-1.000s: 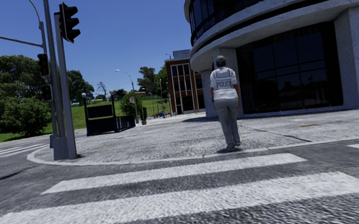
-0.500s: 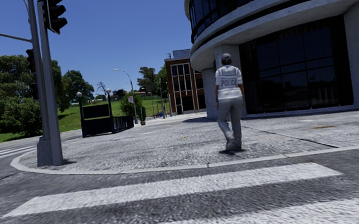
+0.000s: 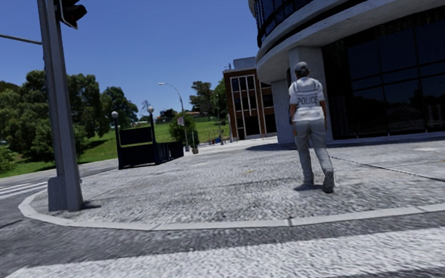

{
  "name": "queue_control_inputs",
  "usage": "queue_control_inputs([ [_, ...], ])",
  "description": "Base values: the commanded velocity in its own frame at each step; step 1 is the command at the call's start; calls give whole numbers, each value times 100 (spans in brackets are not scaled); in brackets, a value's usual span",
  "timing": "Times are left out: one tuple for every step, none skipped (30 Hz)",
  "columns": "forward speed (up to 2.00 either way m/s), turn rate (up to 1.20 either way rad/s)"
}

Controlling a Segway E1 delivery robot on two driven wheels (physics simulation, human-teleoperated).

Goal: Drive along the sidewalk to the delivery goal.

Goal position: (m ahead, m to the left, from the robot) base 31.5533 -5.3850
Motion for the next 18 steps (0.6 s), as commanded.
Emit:
queue_control_inputs([
  [131, 45],
  [134, 47],
  [135, 48],
  [136, 48],
  [136, 48],
  [137, 48],
  [139, 48],
  [140, 48],
  [140, 48],
  [141, 48],
  [142, 48],
  [142, 48],
  [142, 48],
  [143, 47],
  [143, 38],
  [143, 29],
  [143, 29],
  [144, 21],
])
